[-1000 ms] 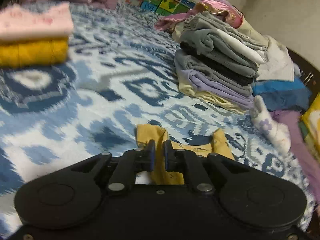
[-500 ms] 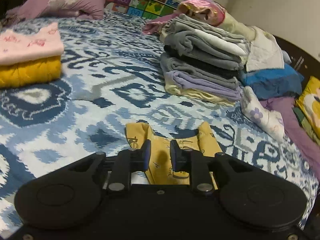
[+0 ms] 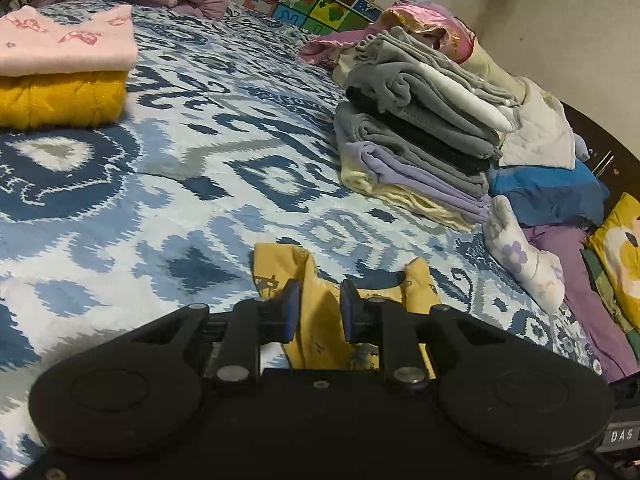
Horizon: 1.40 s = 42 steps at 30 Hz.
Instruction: Fold clothes
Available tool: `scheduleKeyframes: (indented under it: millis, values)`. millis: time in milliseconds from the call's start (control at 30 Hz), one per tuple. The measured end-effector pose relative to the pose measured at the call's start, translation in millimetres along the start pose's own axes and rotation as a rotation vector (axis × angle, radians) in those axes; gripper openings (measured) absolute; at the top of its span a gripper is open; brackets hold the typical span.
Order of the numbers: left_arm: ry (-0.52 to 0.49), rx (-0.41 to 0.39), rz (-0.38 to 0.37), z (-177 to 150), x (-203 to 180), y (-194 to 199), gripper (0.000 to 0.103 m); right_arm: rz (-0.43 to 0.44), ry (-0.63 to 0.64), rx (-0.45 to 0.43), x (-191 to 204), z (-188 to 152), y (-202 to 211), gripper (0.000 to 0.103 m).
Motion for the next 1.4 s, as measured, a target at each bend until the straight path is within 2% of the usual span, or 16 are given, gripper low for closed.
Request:
scheduleKeyframes:
  millis: [67, 167, 233, 267, 300, 333, 467, 567, 733, 800, 833, 967, 1100, 1200, 1300, 1400]
  values:
    - [0.008, -0.005, 0.000, 1.0, 1.7, 0.8, 0.018, 0.020, -0.036, 0.006, -0.6, 1.4, -0.1, 0.025]
    - [0.028, -0.013, -0.008, 2.6, 4.3, 1.5, 0.018, 0.029, -0.021, 0.015, 5.1, 1.9, -3.1, 0.024]
    - [0.039, -0.017, -0.017, 2.2, 5.2, 0.4, 0.018, 0.035, -0.005, 0.015, 9.0, 2.6, -4.9, 0.005]
    - [0.034, -0.017, -0.022, 1.0, 4.1, -0.9, 0.010, 0.047, -0.003, 0.005, 10.5, 3.4, -4.6, 0.003]
    - [0.024, -0.023, -0.014, 0.2, 3.2, -1.6, 0.001, 0.063, -0.006, -0.013, 11.9, 4.8, -3.1, 0.003]
    - [0.014, -0.029, -0.006, -0.5, 2.2, -2.3, 0.000, 0.069, -0.008, -0.035, 12.2, 5.9, 0.0, 0.003]
    - [0.023, -0.046, 0.020, -0.2, 6.8, -2.7, 0.000, 0.054, -0.045, -0.109, 3.9, 7.2, 11.4, 0.003]
    - [0.030, -0.042, 0.026, -0.9, 9.9, -2.9, 0.000, 0.035, -0.122, -0.113, -13.0, 4.4, 10.0, 0.003]
    - [0.023, -0.020, 0.054, -4.4, 11.7, -8.6, 0.000, -0.036, -0.116, -0.112, -19.1, 2.6, 5.2, 0.003]
    - [0.031, -0.016, 0.052, -3.5, 12.7, -8.4, 0.001, -0.069, -0.085, -0.117, -15.5, 3.5, 5.4, 0.007]
    - [0.033, -0.024, 0.044, -1.5, 12.5, -6.0, 0.005, -0.078, -0.047, -0.128, -10.1, 3.9, 8.5, 0.007]
    - [0.029, -0.083, 0.051, 8.8, 12.5, 11.1, 0.006, -0.090, 0.160, -0.182, 20.2, 4.2, 25.8, 0.007]
    - [0.012, -0.108, -0.002, 13.0, 5.6, 21.9, 0.006, -0.039, 0.432, -0.122, 63.5, -19.5, 36.1, 0.007]
    - [-0.035, -0.065, -0.014, 3.4, -5.0, 13.6, 0.006, -0.046, 0.559, -0.080, 77.6, -38.2, 29.5, 0.007]
    - [-0.068, -0.028, -0.010, -6.4, -11.1, 3.7, 0.006, -0.042, 0.564, -0.056, 81.7, -34.0, 12.6, 0.007]
    - [-0.053, -0.014, 0.005, -9.1, -7.5, -3.8, 0.006, -0.041, 0.540, -0.026, 83.5, -15.5, -12.5, 0.007]
Point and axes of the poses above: each gripper's, at about its wrist camera, not at the fingertips, and y roughly against the way its jaws point, x to its left, z to its top, the point moved 4 cm from there along -y, roughly the way its jaws point, and after that the axes turned 11 degrees about -x, right-handed, at the moved point
